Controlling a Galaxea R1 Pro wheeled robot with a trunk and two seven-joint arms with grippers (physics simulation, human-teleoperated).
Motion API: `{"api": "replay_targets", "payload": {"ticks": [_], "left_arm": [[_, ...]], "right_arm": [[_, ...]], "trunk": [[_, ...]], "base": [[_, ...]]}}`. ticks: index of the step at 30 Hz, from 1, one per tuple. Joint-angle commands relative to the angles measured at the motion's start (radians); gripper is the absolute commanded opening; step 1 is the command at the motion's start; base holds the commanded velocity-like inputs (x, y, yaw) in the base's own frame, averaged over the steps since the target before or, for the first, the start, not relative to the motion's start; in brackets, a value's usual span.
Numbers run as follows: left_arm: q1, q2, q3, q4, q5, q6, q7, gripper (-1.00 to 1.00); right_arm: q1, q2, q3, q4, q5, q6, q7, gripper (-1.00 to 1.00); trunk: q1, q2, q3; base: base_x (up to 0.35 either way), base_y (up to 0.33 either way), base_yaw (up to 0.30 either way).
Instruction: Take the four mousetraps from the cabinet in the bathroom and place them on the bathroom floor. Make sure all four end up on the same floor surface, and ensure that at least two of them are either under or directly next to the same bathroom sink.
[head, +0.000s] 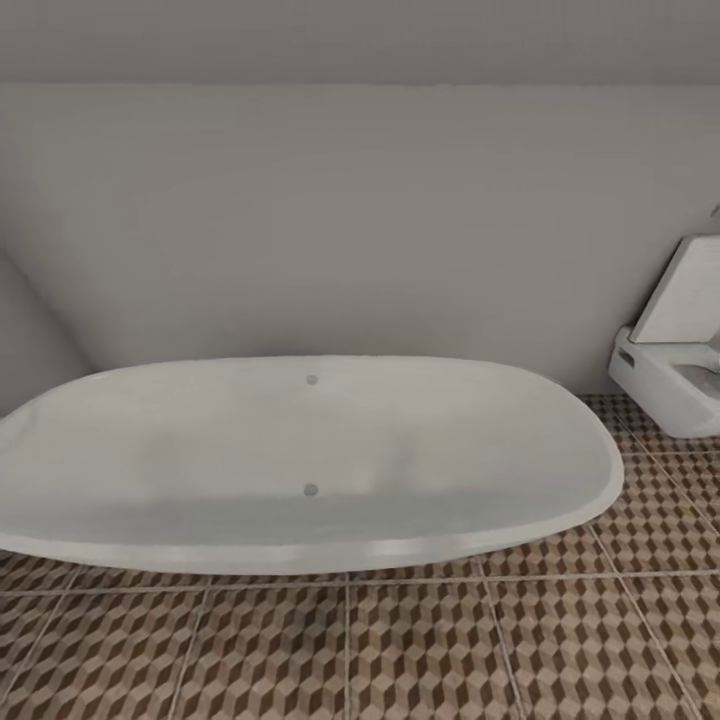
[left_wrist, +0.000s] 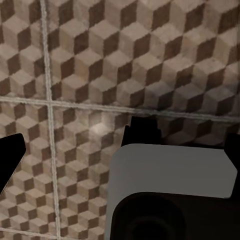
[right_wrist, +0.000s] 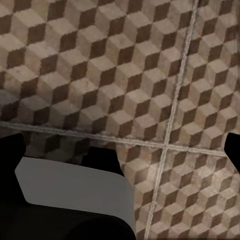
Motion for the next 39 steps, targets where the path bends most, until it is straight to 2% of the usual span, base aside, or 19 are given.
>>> {"api": "replay_targets", "payload": {"ticks": [1, 8, 21, 34, 39], "left_arm": [[-0.001, 0.002, -0.008, -0.005, 0.007, -0.006, 0.007, 1.0], [-0.001, 0.003, -0.008, -0.005, 0.006, -0.006, 0.007, 1.0], [-0.001, 0.002, -0.008, -0.008, 0.007, -0.006, 0.007, 1.0], [-0.001, -0.013, -0.006, -0.008, 0.007, -0.006, 0.005, 1.0], [-0.001, -0.013, -0.006, -0.009, 0.006, -0.006, 0.005, 1.0]], "right_arm": [[-0.001, 0.001, 0.008, 0.001, -0.009, -0.003, -0.002, 1.0], [-0.001, 0.001, 0.008, 0.001, -0.009, -0.003, -0.002, 1.0], [-0.001, -0.009, 0.007, -0.005, -0.01, -0.003, -0.002, 1.0], [-0.001, 0.002, 0.007, -0.01, -0.007, -0.003, -0.003, 1.0], [-0.001, 0.003, 0.007, -0.01, -0.01, -0.004, -0.002, 1.0]], "trunk": [[0.0, 0.0, 0.0], [0.0, 0.0, 0.006], [0.0, 0.0, 0.007], [0.0, 0.0, 0.007], [0.0, 0.0, 0.008]], "base": [[0.0, 0.0, -0.232], [0.0, 0.0, -0.173], [0.0, 0.0, -0.017], [0.0, 0.0, -0.004], [0.0, 0.0, -0.184]]}}
